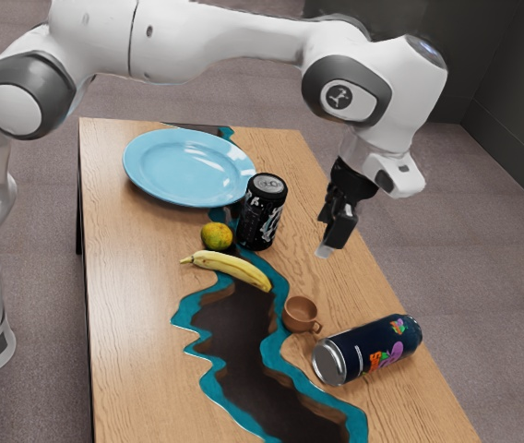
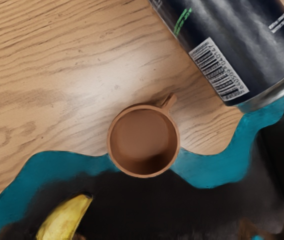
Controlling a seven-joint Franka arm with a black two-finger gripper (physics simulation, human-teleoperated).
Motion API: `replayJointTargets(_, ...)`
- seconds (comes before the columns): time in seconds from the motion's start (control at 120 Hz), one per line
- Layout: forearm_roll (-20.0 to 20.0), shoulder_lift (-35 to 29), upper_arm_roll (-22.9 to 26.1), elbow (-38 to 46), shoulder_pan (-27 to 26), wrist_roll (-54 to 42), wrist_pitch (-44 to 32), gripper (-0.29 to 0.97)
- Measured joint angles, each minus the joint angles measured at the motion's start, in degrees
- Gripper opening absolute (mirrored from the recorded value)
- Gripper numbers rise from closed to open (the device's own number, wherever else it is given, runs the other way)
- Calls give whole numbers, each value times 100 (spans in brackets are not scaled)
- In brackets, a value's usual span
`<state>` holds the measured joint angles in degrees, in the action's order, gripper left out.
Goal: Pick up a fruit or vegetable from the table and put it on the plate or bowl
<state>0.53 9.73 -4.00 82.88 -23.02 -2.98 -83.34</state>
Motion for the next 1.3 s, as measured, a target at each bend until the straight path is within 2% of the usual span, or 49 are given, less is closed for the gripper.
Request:
replayJointTargets(0.142, 254, -963, -270, 2153, -165, -86, -969, 68)
replayJointTargets(0.25, 332, -1305, -529, 2825, -272, -143, -1548, 68)
replayJointTargets(0.392, 332, -2032, -619, 3748, -115, -198, -2175, 68)
replayJointTargets(0.692, 380, -2172, -634, 4335, -303, -245, -2989, 68)
replayJointTargets(0.783, 354, -2350, -858, 4458, -297, -323, -3098, 68)
replayJointTargets(1.1, -58, -2435, -1049, 4471, -359, -1084, -3258, 68)
replayJointTargets(1.3, -185, -2172, -1067, 4563, -331, -1705, -3569, 68)
